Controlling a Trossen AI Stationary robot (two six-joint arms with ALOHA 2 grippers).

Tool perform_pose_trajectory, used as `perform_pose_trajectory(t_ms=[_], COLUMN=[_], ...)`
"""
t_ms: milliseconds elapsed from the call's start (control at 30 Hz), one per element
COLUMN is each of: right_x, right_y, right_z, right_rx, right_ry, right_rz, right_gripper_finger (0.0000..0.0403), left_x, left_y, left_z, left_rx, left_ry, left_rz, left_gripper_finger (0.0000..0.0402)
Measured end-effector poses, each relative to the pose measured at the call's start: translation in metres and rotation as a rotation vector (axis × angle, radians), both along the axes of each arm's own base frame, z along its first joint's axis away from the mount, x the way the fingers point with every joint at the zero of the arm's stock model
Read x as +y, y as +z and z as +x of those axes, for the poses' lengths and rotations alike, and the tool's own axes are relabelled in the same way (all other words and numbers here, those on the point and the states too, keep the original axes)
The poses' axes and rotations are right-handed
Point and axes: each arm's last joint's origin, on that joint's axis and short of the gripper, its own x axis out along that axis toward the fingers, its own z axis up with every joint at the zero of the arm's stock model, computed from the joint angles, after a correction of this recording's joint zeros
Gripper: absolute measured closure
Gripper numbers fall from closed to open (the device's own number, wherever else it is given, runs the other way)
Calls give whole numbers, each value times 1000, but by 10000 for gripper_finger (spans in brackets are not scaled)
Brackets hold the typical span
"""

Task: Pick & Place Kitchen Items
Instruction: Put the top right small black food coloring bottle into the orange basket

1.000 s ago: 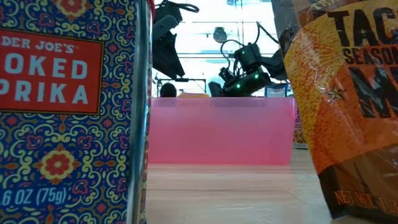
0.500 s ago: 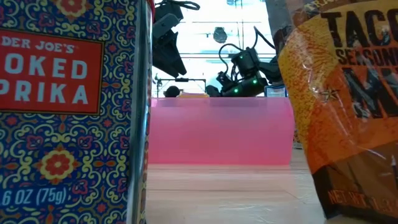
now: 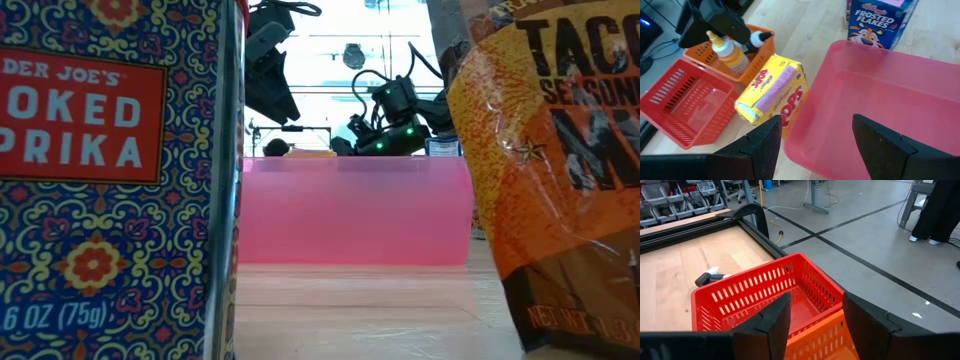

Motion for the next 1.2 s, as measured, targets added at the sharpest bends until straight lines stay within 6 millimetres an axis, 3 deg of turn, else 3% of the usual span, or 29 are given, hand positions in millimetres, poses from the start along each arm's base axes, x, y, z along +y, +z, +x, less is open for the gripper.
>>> perform_pose_trajectory(t_ms=[300,433,600,767,900,1033,1200], right_x=[1,4,6,12,22,37,59], right_y=[1,5,17,35,55,73,97], right_z=[1,2,1,-1,-2,-4,-9], right_rx=[-10,-30,-56,-82,-111,-114,-140], right_ry=[1,8,10,22,42,79,132], right_rz=[2,-2,-9,-31,-54,-82,-138], right_gripper_finger=[232,232,232,232,232,232,232], left_x=[2,4,14,34,57,80,106], left_y=[4,17,37,42,31,20,19], left_z=[-5,-13,-31,-47,-58,-69,-78], left_rx=[7,-26,-92,-85,27,141,138], left_ry=[53,99,283,436,551,653,691], left_rz=[54,97,173,152,140,112,-24], left_gripper_finger=[156,156,156,156,156,156,156])
